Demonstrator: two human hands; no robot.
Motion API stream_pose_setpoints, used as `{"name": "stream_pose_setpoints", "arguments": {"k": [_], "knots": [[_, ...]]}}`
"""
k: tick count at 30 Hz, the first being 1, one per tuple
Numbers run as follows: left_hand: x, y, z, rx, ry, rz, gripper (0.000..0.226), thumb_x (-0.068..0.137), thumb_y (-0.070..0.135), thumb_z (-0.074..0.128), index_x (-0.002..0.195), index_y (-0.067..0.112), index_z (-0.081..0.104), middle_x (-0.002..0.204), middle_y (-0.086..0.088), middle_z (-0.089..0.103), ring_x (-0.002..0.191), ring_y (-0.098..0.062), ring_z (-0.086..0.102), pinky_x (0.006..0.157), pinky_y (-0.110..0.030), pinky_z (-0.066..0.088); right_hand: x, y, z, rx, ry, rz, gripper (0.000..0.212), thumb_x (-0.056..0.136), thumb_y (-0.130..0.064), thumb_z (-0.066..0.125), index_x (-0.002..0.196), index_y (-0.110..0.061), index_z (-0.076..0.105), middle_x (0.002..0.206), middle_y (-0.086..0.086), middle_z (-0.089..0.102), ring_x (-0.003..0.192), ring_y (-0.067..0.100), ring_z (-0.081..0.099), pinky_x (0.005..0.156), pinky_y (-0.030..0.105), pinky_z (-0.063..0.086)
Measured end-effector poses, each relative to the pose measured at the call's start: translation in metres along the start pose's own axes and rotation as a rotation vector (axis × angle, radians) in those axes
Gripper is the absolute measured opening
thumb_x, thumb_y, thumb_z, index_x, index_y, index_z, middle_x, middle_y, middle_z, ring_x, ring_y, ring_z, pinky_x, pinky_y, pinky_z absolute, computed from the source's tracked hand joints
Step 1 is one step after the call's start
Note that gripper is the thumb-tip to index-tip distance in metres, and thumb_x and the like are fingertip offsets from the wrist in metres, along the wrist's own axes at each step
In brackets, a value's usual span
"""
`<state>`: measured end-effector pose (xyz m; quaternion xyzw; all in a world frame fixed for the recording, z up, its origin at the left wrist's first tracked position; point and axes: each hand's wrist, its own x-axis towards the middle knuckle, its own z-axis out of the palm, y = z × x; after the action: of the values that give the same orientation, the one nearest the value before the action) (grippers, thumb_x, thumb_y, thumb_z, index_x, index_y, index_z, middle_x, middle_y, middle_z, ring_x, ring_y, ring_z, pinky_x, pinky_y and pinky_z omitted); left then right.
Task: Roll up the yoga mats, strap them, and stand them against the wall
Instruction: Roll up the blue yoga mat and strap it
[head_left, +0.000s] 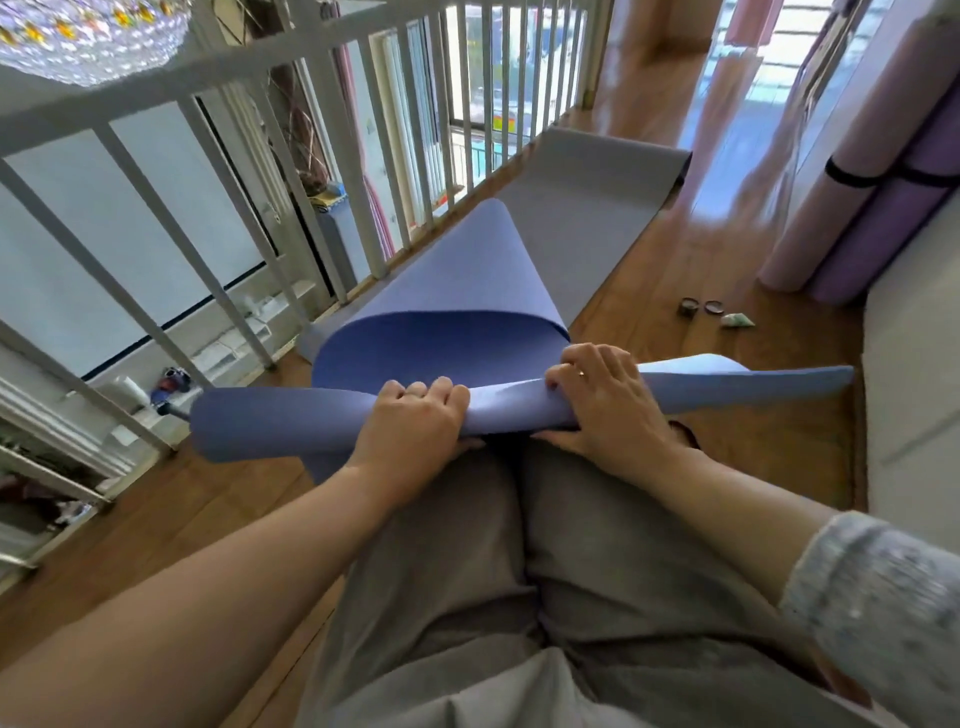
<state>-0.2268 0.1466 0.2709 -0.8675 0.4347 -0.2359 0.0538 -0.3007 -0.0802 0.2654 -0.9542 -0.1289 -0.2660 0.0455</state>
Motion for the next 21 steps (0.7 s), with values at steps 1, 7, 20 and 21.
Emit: {"name": "stream_pose_setpoints", "arguments": {"k": [1, 7, 20, 21], "knots": [[0.000, 0.001, 0.000, 0.004, 0.010, 0.008, 0.045, 0.076, 0.053, 0.065, 0.075, 0.008, 0.059, 0.068, -0.010, 0.058, 0.048, -0.027, 0.055, 0.050, -0.032, 0.042, -0.004, 0.002, 0.003, 0.022, 0.037, -0.024, 0.045, 0.076, -0.050, 0.067, 0.103, -0.018, 0.050, 0.106, 0.009, 0.057, 0.097, 0.025, 0.049, 0.091, 0.040, 0.040], [-0.021, 0.013, 0.004, -0.075, 0.030, 0.061, 0.046, 0.089, 0.047, 0.037, 0.080, 0.010, 0.063, 0.083, -0.012, 0.060, 0.065, -0.030, 0.058, 0.054, -0.035, 0.046, -0.012, 0.000, 0.006, -0.008, -0.040, -0.095, 0.046, 0.082, -0.061, 0.046, 0.090, -0.018, 0.058, 0.092, 0.004, 0.061, 0.084, 0.023, 0.056, 0.077, 0.038, 0.049], [-0.033, 0.029, -0.004, -0.248, 0.027, -0.001, 0.030, 0.084, 0.041, 0.048, 0.090, 0.021, 0.069, 0.084, -0.001, 0.061, 0.080, -0.025, 0.056, 0.073, -0.035, 0.035, -0.035, 0.004, -0.003, 0.188, -0.180, -0.052, 0.024, 0.078, -0.035, 0.071, 0.091, -0.015, 0.066, 0.091, 0.002, 0.063, 0.085, 0.022, 0.058, 0.075, 0.039, 0.053], [-0.035, 0.031, -0.005, -0.272, 0.008, -0.028, 0.030, 0.084, 0.042, 0.048, 0.090, 0.022, 0.069, 0.084, 0.000, 0.061, 0.078, -0.024, 0.059, 0.073, -0.035, 0.035, -0.036, 0.006, -0.006, 0.247, -0.203, -0.033, 0.023, 0.079, -0.032, 0.072, 0.093, -0.014, 0.066, 0.093, 0.003, 0.063, 0.086, 0.022, 0.057, 0.076, 0.039, 0.053]]}}
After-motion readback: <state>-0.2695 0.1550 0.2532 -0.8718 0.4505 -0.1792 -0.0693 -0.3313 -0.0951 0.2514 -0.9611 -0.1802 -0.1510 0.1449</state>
